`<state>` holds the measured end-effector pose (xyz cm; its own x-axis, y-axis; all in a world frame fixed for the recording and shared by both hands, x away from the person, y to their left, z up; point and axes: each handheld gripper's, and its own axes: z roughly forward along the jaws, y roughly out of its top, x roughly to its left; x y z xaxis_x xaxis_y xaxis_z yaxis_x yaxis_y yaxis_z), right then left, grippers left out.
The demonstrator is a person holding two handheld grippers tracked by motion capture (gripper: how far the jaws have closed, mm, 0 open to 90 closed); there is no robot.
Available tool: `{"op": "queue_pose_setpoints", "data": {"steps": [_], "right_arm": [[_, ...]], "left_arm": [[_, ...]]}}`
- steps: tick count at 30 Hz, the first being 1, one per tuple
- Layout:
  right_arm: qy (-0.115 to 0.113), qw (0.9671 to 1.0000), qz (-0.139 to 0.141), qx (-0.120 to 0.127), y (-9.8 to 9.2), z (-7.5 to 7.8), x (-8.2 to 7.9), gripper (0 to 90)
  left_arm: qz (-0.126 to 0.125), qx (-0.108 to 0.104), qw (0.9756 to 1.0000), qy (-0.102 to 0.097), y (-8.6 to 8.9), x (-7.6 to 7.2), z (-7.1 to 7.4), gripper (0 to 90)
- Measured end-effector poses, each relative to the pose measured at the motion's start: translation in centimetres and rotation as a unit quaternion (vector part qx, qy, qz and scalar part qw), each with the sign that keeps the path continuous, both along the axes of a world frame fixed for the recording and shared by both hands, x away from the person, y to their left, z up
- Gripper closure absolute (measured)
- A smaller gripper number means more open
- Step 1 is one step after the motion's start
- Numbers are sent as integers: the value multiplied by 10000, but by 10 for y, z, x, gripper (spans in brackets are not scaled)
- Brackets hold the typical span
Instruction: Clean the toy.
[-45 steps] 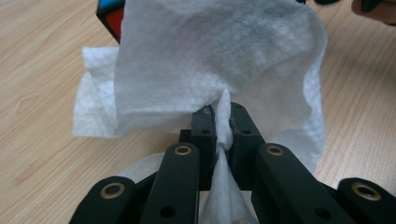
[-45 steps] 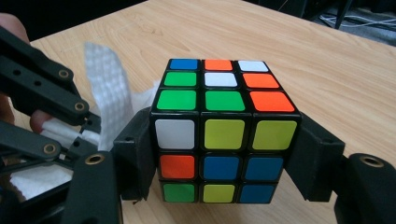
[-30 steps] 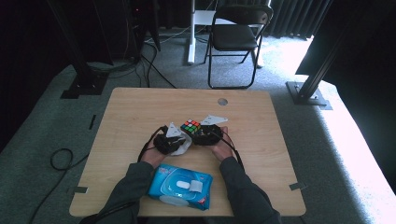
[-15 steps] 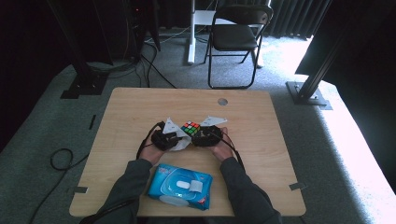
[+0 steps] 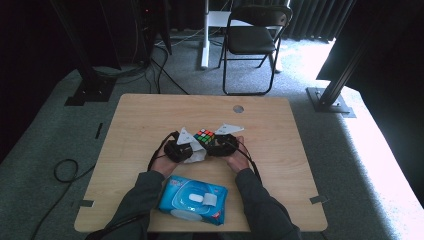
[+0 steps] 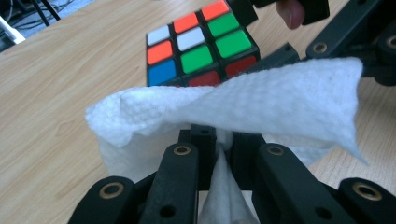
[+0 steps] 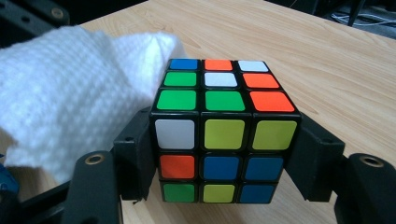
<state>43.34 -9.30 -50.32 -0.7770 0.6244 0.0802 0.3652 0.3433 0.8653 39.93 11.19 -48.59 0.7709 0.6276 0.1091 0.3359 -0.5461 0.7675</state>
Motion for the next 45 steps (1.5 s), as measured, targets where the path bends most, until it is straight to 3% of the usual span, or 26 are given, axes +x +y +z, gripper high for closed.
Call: {"op": "queue_pose_setpoints", "data": {"steps": [8, 17, 25, 45], "right_arm": [[21, 9999, -105, 122, -1, 2, 1, 342], [-16, 9996, -218, 165, 0, 5, 2, 342], [6, 9996, -221, 187, -1, 4, 3, 342], [39, 9993, -293, 219, -7, 2, 2, 342]], "left_arm": [[-61, 37, 10000, 65, -6, -1, -6, 831], [-262, 64, 9996, 51, -13, -6, -4, 831], [-284, 30, 9996, 48, -13, -6, -4, 831], [14, 32, 10000, 92, 1, 1, -6, 827]]}}
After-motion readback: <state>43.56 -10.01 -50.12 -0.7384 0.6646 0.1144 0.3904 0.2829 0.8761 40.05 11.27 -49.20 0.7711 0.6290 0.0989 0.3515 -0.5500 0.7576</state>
